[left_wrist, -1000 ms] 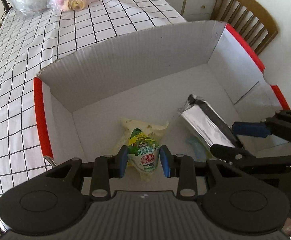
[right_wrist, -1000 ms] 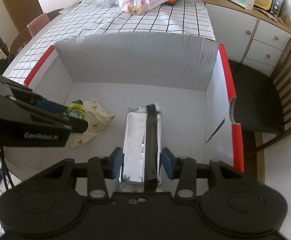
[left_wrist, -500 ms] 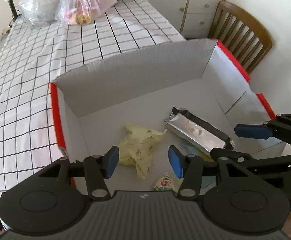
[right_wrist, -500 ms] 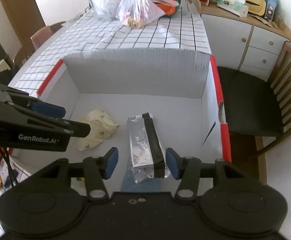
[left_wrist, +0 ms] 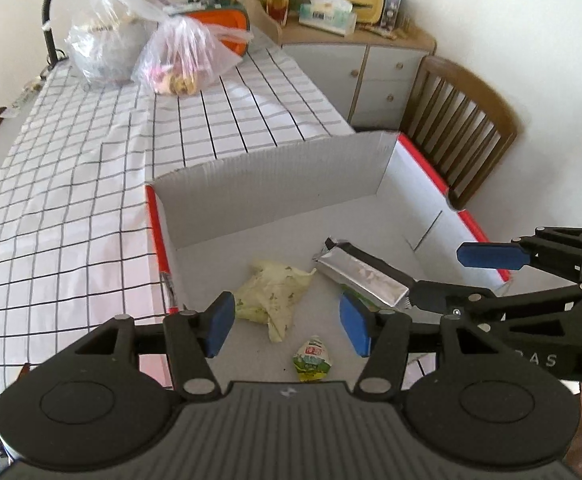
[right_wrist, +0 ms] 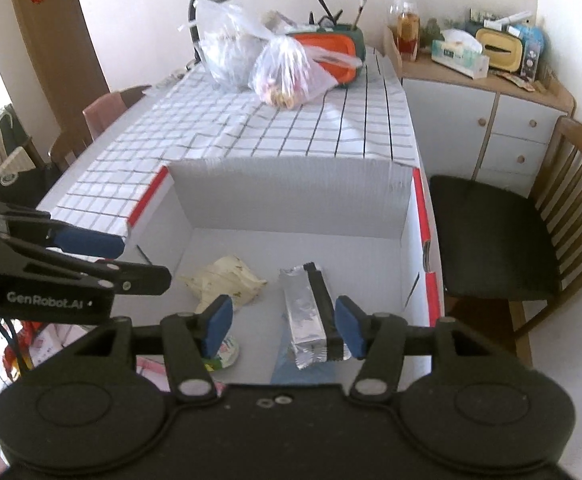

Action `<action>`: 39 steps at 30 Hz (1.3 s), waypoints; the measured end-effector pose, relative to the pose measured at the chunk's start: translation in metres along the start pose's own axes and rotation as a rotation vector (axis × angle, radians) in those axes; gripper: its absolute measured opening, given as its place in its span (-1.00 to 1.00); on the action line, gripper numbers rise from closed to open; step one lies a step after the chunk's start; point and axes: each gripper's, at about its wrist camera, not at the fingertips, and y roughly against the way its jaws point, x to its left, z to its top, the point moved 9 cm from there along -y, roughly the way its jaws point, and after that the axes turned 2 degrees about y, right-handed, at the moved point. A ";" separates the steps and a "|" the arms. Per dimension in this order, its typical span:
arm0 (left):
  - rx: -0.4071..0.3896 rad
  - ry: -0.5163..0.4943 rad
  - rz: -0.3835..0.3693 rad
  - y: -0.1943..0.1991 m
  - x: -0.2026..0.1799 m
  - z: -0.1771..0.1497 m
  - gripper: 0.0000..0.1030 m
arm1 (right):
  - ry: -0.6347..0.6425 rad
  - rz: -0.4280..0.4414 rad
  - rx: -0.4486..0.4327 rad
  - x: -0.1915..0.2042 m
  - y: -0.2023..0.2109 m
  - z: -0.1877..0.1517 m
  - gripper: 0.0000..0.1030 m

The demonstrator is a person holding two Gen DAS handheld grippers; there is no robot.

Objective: Organize snacks
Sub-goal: 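Lift both tools from the red box and move them to the snack pile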

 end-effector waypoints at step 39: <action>-0.237 0.185 0.168 0.133 0.164 -0.102 0.65 | 0.009 0.125 -0.154 0.157 0.037 -0.020 0.99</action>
